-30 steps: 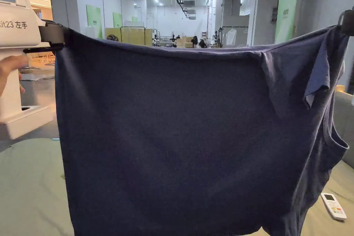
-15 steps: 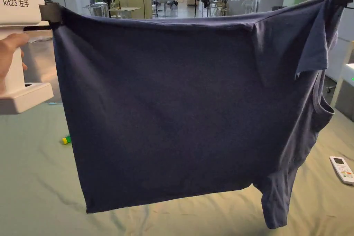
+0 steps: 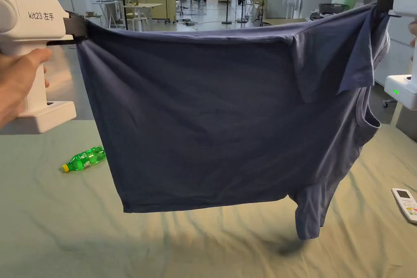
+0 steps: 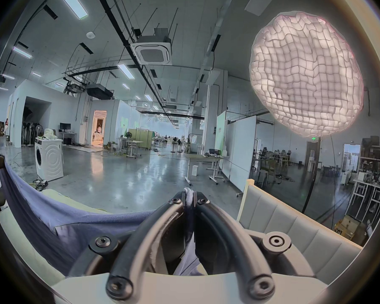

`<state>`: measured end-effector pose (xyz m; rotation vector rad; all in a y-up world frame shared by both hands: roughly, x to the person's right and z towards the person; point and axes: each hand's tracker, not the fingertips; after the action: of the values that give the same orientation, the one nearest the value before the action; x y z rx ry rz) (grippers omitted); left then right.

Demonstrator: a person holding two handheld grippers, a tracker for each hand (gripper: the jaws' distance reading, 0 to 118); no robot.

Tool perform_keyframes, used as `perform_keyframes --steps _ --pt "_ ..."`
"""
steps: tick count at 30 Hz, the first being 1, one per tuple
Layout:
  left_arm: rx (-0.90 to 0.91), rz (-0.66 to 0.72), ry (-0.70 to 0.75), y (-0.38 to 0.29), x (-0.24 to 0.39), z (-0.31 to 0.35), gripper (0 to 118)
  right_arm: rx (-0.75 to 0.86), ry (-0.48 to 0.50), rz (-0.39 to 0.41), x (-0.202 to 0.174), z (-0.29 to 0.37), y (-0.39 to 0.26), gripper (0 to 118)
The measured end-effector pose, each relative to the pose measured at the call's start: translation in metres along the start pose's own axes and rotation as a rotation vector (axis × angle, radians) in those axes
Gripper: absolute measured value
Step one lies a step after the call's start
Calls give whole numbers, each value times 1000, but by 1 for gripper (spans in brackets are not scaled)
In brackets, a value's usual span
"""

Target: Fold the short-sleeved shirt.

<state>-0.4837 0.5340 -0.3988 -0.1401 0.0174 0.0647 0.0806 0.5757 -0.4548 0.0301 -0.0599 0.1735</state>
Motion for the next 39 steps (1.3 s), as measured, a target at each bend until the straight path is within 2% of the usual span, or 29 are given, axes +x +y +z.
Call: perform_keyframes --steps 4,8,9,10,11,12,13,14,15,18,20,24,25,26,27,29,32,35,39 --pt "-41 0 -6 -23 -1 -10 5 -44 17 5 -6 0 -29 6" --pt "-112 23 -26 -68 6 -15 5 -132 79 -51 -5 2 -85 6" --pt "-118 43 -41 -84 5 -15 5 -118 84 -9 -6 6 -101 6" --pt "-131 50 -46 -91 3 -19 5 -191 85 -29 -6 10 -119 6" --pt "-140 59 -51 -107 1 -18 5 -155 72 -2 -4 21 -130 6" --pt "-155 67 -60 -117 1 -14 5 -177 93 -8 -2 28 -143 6" --pt "-162 71 -79 -128 0 -9 5 -215 112 -35 0 36 -158 6" --pt "-164 78 -95 -141 -4 -1 5 -216 116 -16 3 46 -170 6" --pt "-176 81 -111 -153 -5 7 5 -258 139 -41 7 56 -186 6" --pt "-198 71 -156 -199 -3 56 5 -270 175 -40 17 108 -224 6" --pt "-232 111 -176 -232 -9 92 5 -298 229 -120 26 151 -256 6" --pt "-359 207 -181 -304 -11 165 5 -338 220 -159 30 247 -305 6" --pt "-384 235 -197 -323 -13 183 5 -426 201 -194 31 267 -321 6" --pt "-366 202 -197 -341 -18 198 5 -423 176 -212 32 287 -332 6" --pt "-385 188 -191 -350 -17 211 5 -452 196 -226 31 304 -339 6" --pt "-430 287 -191 -374 -20 244 5 -492 140 -221 30 336 -355 6" --pt "-440 275 -151 -397 -24 281 5 -576 115 -276 38 370 -382 6" --pt "-482 318 -162 -410 -21 300 5 -644 111 -233 25 390 -389 6" --pt "-548 272 -166 -422 -15 294 5 -713 131 -225 17 391 -411 6"
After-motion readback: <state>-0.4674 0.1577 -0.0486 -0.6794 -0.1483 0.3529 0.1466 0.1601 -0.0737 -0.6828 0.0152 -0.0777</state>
